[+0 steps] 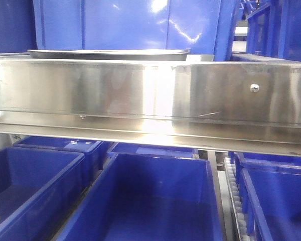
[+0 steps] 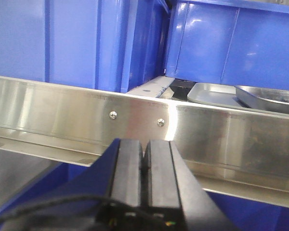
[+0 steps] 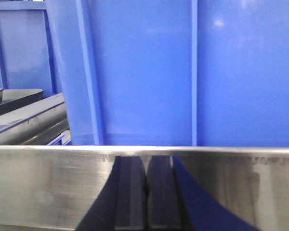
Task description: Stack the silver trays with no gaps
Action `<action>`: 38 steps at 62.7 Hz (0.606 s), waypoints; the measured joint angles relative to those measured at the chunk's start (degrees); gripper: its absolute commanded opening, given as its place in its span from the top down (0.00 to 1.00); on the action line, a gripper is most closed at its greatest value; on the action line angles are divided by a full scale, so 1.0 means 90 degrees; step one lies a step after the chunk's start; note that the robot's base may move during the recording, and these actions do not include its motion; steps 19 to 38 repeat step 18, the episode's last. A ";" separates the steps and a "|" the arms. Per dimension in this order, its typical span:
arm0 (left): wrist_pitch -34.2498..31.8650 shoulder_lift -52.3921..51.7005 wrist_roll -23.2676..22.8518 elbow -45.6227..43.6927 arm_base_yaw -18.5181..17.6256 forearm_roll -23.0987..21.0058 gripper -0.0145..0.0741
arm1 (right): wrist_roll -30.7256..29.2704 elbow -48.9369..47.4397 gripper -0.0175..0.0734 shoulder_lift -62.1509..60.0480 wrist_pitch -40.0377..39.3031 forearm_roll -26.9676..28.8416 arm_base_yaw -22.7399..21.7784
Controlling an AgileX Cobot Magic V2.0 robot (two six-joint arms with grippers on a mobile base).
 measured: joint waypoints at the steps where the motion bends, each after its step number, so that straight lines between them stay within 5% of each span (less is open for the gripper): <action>1: 0.0000 0.0000 0.0000 0.0000 0.0000 0.0000 0.89 | 0.0000 0.0000 0.75 0.0000 0.0000 0.0000 0.0000; 38: 0.0000 0.0000 0.0010 0.0000 0.0000 0.0000 0.89 | 0.0000 0.0000 0.75 0.0000 0.0000 0.0000 0.0000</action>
